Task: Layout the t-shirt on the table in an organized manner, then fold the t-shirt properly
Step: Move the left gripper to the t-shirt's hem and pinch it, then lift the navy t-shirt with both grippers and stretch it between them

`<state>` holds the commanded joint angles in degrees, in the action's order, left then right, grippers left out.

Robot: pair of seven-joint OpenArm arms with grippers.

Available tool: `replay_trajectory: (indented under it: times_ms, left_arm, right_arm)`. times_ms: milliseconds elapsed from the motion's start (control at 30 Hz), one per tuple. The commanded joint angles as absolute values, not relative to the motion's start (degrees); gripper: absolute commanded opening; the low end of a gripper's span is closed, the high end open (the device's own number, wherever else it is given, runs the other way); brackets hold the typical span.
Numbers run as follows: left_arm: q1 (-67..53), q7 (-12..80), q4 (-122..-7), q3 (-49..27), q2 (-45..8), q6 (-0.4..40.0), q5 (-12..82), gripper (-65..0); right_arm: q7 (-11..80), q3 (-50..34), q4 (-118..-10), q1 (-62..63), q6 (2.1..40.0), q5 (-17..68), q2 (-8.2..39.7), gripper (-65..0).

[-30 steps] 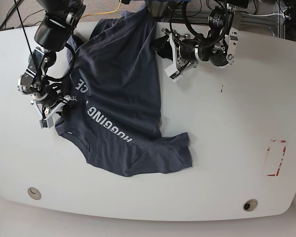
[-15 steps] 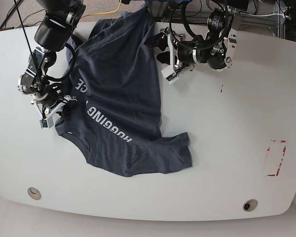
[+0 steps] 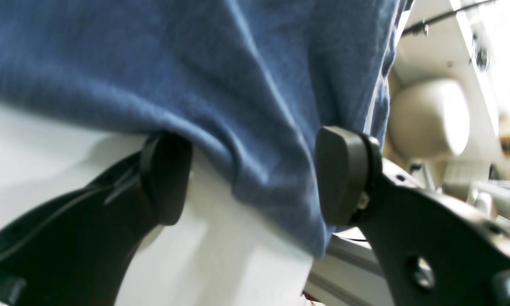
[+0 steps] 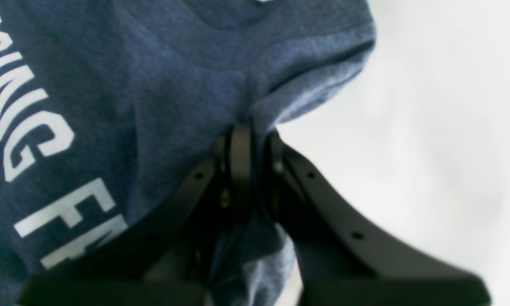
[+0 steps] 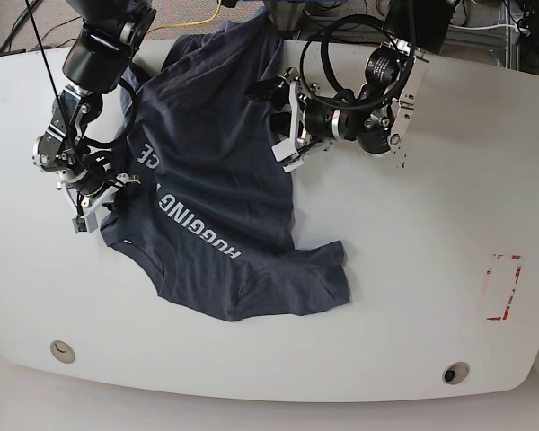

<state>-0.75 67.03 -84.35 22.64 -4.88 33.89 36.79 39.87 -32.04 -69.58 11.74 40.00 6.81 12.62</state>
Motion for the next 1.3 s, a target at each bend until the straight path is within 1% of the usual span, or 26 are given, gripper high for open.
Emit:
replay_trajectory:
  times_ms: [100, 167, 200, 367, 533, 700, 833, 933, 1133, 1300]
  left_arm:
    - [-0.75, 67.03, -84.35, 23.96, -4.88, 33.89, 36.79, -29.2]
    - [-0.66, 67.12, -84.35, 24.66, -4.88, 33.89, 36.79, -35.0]
    - [-0.48, 67.12, -84.35, 24.75, -4.88, 33.89, 36.79, -36.7]
    - [0.84, 67.12, -84.09, 25.54, -4.88, 33.71, 36.7, -51.8]
    - [1.1, 67.12, -84.09, 25.36, -5.49, 33.45, 36.44, -64.6]
    - [1.27, 66.68, -84.26, 25.27, -8.31, 33.45, 36.53, -65.0]
    - [2.07, 66.77, -84.26, 20.62, -10.77, 33.45, 36.53, -65.0]
    - [2.51, 67.03, -84.35, 17.27, -12.53, 33.45, 36.53, -65.0]
    - [5.85, 68.18, -85.23, 13.58, -17.71, 33.8, 36.7, -65.0]
    - [7.69, 69.05, -87.25, 11.65, -20.62, 33.8, 36.79, -65.0]
  right_arm:
    - [39.87, -32.04, -69.58, 11.74, 40.0, 6.81, 12.62, -61.0]
    - [39.87, -32.04, -69.58, 11.74, 40.0, 6.81, 12.62, -61.0]
    - [39.87, -32.04, -69.58, 11.74, 40.0, 6.81, 12.62, -61.0]
    - [39.87, -32.04, -69.67, 11.82, 40.0, 6.81, 12.62, -61.0]
    - [39.87, -32.04, -69.67, 11.82, 40.0, 6.81, 12.62, -61.0]
    - [40.4, -32.13, -72.57, 11.65, 40.0, 6.81, 12.44, -61.0]
    - [44.18, -32.13, -78.37, 11.65, 40.0, 6.64, 10.07, -61.0]
    - [46.73, -32.13, -82.15, 11.74, 40.0, 6.64, 9.54, -61.0]
    - [51.03, -32.13, -89.8, 11.91, 40.0, 6.64, 7.08, -61.0]
    - [53.76, -32.04, -94.99, 11.91, 40.0, 6.64, 5.41, -61.0]
